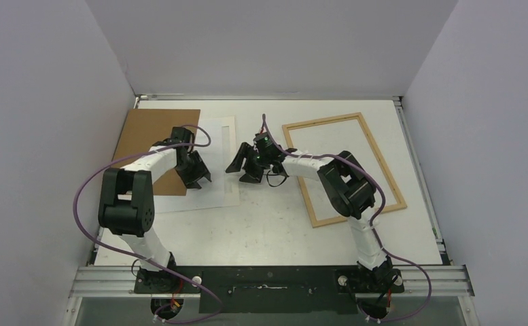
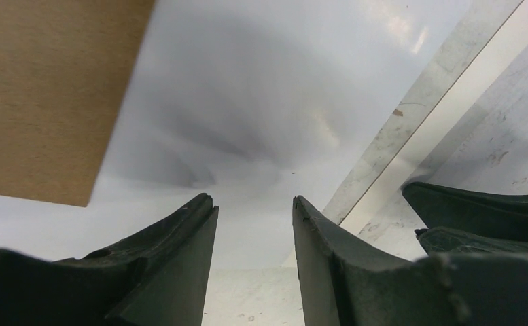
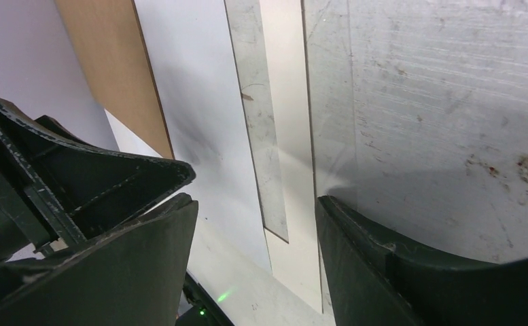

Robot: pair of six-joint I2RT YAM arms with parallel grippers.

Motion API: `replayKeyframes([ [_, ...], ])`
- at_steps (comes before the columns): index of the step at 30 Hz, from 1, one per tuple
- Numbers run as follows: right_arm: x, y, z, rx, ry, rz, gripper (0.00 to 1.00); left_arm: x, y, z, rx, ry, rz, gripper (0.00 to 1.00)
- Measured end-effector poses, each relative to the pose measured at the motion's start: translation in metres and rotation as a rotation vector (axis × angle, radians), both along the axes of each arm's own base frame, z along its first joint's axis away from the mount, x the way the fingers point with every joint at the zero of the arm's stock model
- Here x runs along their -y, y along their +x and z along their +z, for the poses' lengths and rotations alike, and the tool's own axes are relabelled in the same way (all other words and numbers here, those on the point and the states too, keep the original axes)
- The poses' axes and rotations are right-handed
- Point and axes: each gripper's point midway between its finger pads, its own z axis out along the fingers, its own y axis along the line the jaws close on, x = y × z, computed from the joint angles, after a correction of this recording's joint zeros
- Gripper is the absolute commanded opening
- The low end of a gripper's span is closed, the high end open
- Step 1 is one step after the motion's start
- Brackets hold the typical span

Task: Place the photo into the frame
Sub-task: Adjust the photo frame item at the center of the board.

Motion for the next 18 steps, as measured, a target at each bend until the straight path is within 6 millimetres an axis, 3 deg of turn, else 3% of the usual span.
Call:
replayKeyframes([
  [10, -0.03, -0.005, 0.0, 0.023, 0.016, 0.053, 0.64, -0.02, 0.004, 0.018, 0.041, 0.019, 0.054, 0.44],
  [18, -0.07, -0.007, 0.002, 0.044, 0.119, 0.077, 0.65, -0.042, -0.003, 0.037, 0.067, 0.091, 0.105, 0.44],
])
